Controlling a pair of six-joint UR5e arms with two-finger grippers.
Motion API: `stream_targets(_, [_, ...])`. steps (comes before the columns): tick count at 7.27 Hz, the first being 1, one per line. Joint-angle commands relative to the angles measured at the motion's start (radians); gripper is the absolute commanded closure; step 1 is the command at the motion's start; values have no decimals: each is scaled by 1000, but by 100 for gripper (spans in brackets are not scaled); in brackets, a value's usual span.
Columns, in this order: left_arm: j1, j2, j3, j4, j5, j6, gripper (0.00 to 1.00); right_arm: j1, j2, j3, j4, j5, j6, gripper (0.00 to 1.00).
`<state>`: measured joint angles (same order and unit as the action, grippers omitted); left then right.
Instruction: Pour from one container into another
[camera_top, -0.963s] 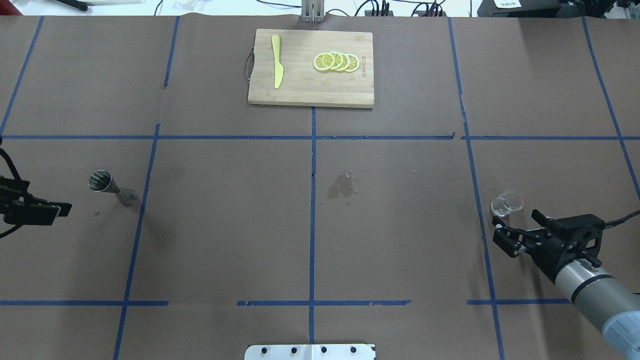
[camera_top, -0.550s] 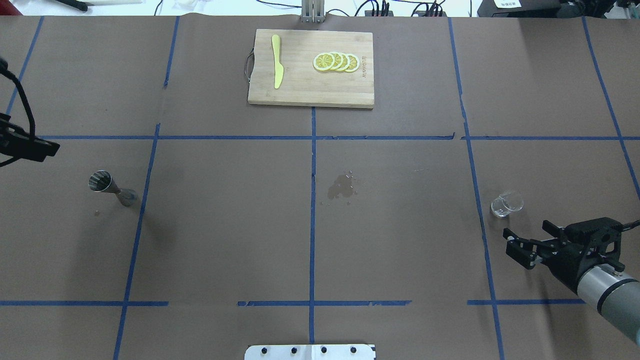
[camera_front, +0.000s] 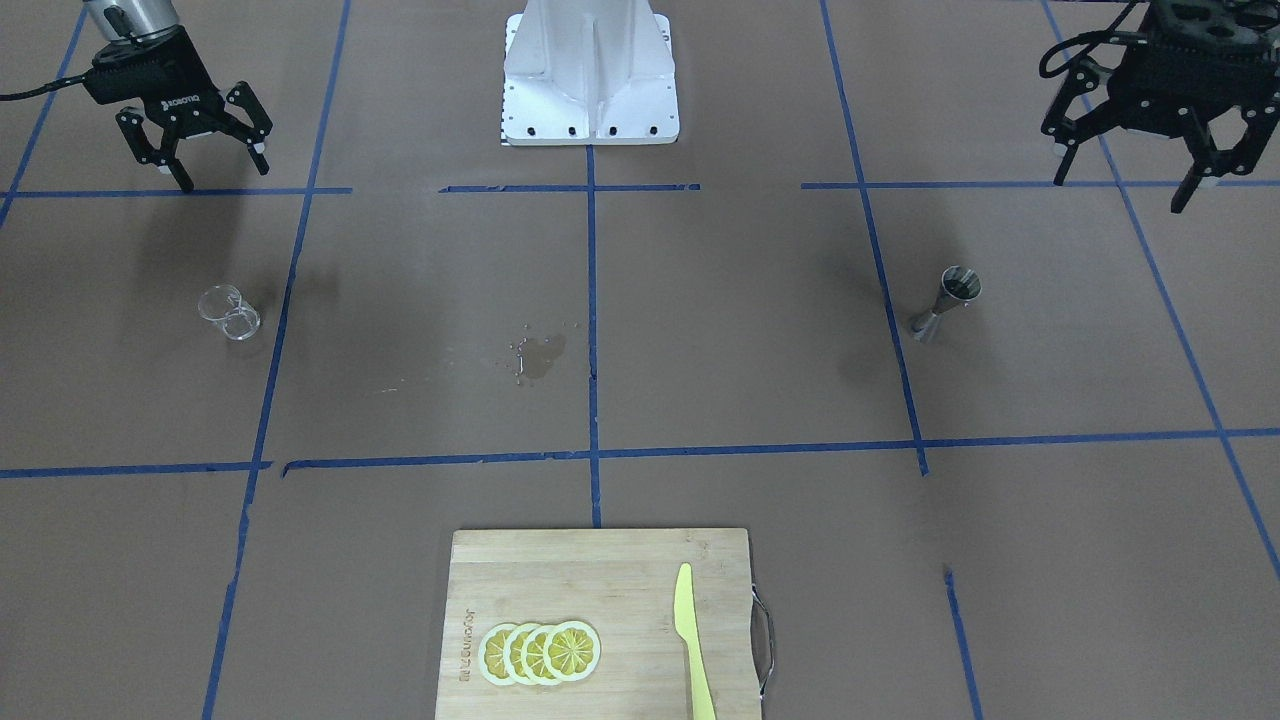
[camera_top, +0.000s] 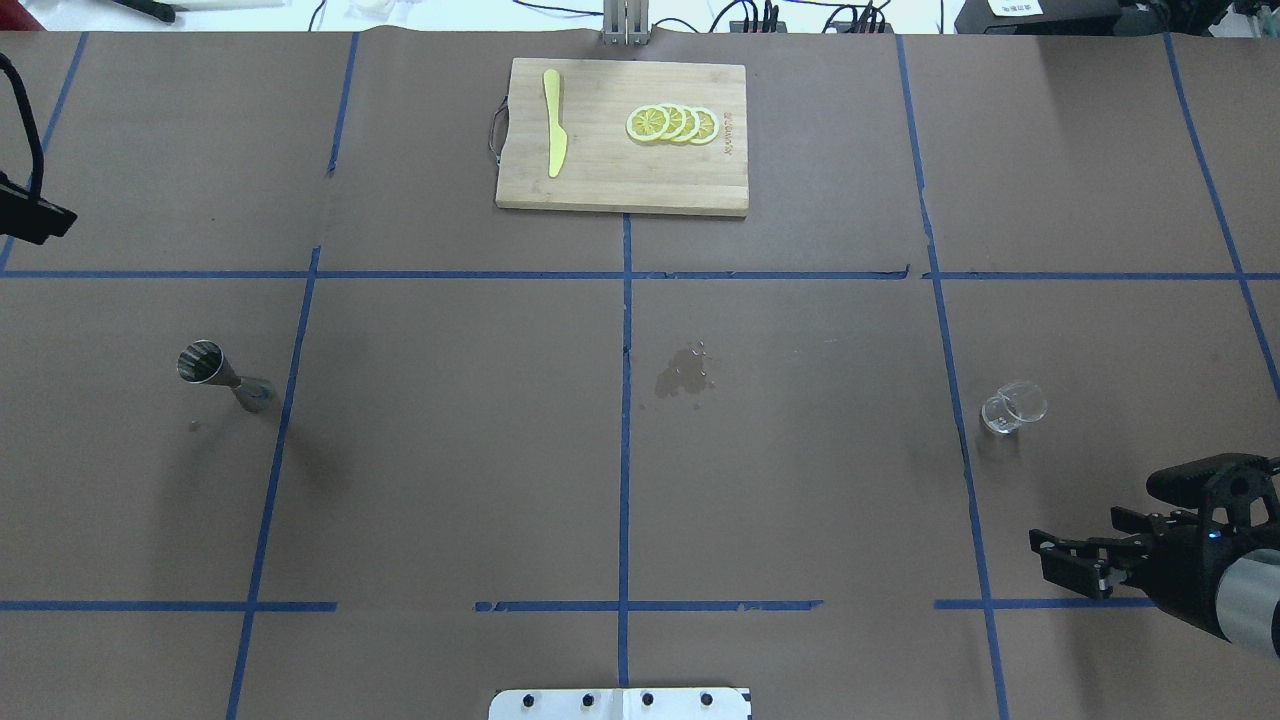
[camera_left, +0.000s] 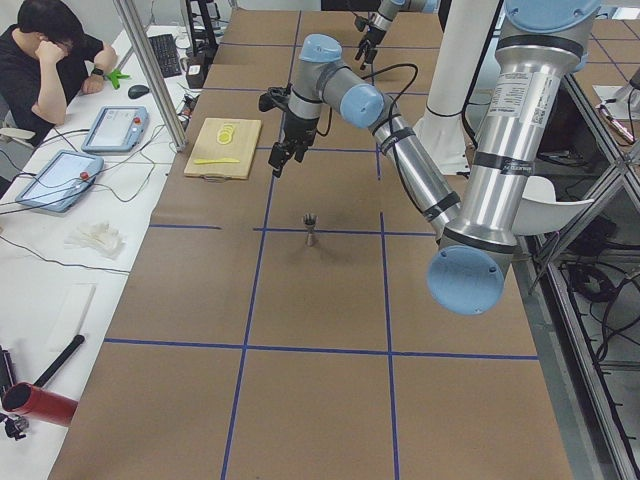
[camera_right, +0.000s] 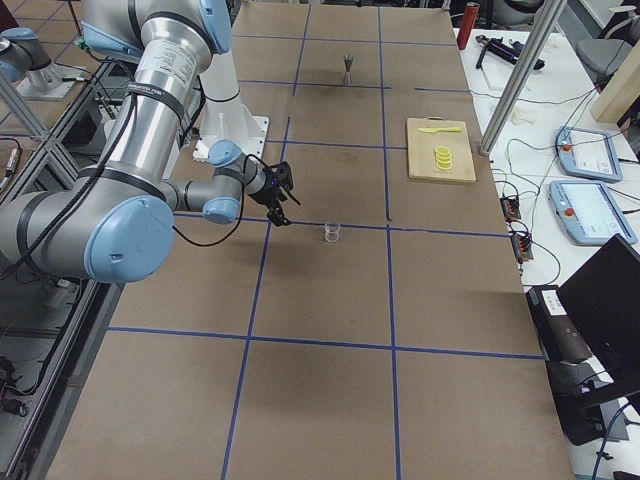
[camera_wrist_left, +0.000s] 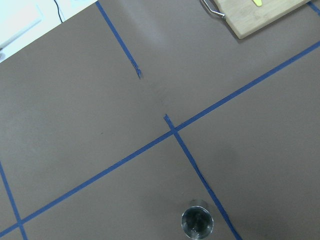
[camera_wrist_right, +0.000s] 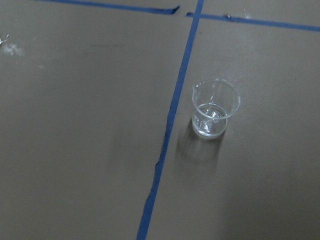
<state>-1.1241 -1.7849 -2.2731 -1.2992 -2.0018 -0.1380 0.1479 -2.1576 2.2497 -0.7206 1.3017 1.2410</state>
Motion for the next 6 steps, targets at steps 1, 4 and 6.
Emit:
stream_targets(1, [-26,-33,68,-2,-3,81,0,228,104,170,-373,376,-17,0])
stream_targets(4, [-133,-116,284,-87,-104,151,0,639,327,171,-737,710,-362,0])
stream_targets(6, [-247,-116,467,-167,-227,244,0,793,438,128,-952,729,-667,0])
